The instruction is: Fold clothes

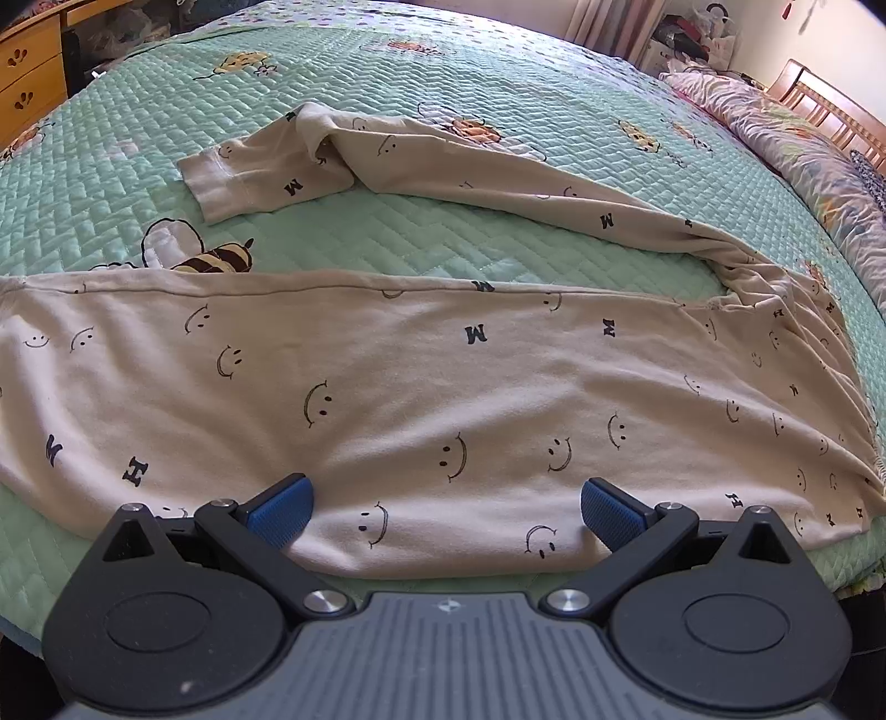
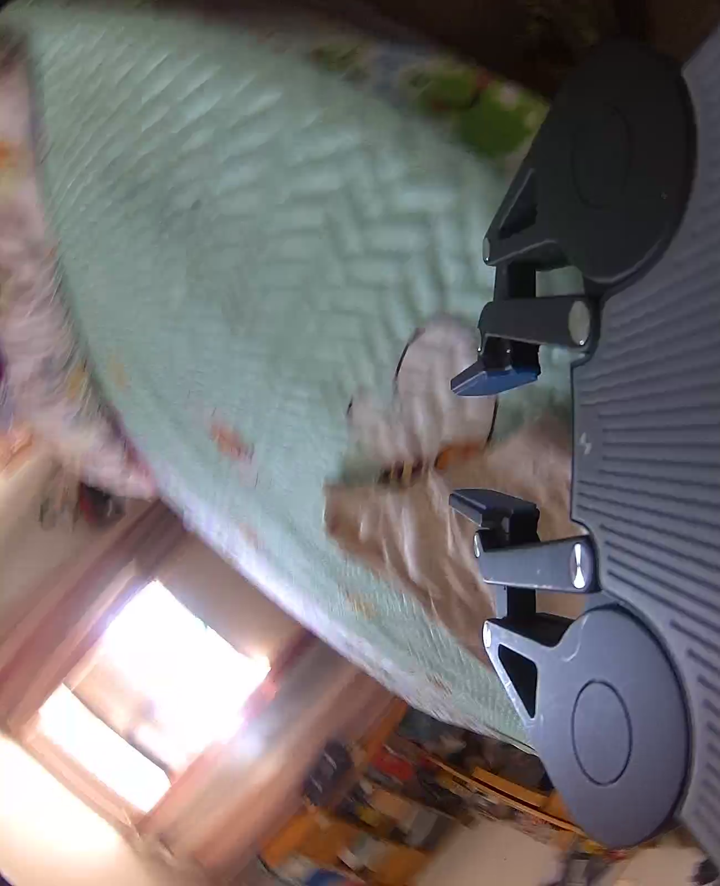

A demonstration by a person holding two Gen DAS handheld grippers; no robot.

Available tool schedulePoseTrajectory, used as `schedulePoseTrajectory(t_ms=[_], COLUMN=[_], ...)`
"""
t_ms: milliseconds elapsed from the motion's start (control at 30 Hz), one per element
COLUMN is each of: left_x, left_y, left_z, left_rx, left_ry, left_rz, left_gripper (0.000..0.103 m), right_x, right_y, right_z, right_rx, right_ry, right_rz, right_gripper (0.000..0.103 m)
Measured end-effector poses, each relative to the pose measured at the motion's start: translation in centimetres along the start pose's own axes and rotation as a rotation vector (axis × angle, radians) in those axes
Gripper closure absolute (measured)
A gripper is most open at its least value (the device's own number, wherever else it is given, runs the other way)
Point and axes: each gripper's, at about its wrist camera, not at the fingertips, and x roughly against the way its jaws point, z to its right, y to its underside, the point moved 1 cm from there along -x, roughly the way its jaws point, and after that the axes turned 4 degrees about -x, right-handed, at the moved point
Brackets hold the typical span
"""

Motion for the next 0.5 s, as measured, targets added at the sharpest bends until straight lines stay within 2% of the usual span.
schedulePoseTrajectory(t_ms=[133, 200, 267, 333, 367, 433, 467, 500], left_x=[-0.1, -0.1, -0.1, -0.1, 0.0, 0.0, 0.0, 0.0], left_y=[0.0, 0.1, 0.1, 0.1, 0.1, 0.2, 0.2, 0.2], left_z=[0.1, 0.1, 0.0, -0.1, -0.1, -0.2, -0.3, -0.3], left_rx=[-0.011, -0.021, -0.027, -0.026, -0.025, -0.022, -0.018, -0.013], left_ry=[-0.006, -0.006, -0.001, 0.005, 0.009, 0.016, 0.018, 0.019], left_rz=[-0.002, -0.002, -0.002, -0.001, 0.000, 0.003, 0.007, 0.011], left_gripper=[0.001, 0.001, 0.001, 0.001, 0.001, 0.001, 0.001, 0.001], right_x=[-0.6, -2.6, -5.3, -7.1, -7.1, -6.4, -6.0, -5.5], right_y=[-0.1, -0.1, -0.2, -0.8, -1.2, -1.7, -1.9, -1.8], right_z=[-2.1, -2.3, -1.6, -0.4, 0.0, -0.1, -0.2, -0.5], right_rx=[0.083, 0.057, 0.050, 0.063, 0.037, 0.022, 0.018, 0.025], right_ry=[-0.046, -0.085, -0.042, 0.022, 0.050, 0.080, 0.093, 0.094], right_rz=[-0.026, -0.107, -0.179, -0.187, -0.166, -0.110, -0.082, -0.062], right_gripper=[0.055, 0.051, 0.051, 0.074, 0.092, 0.093, 0.091, 0.084])
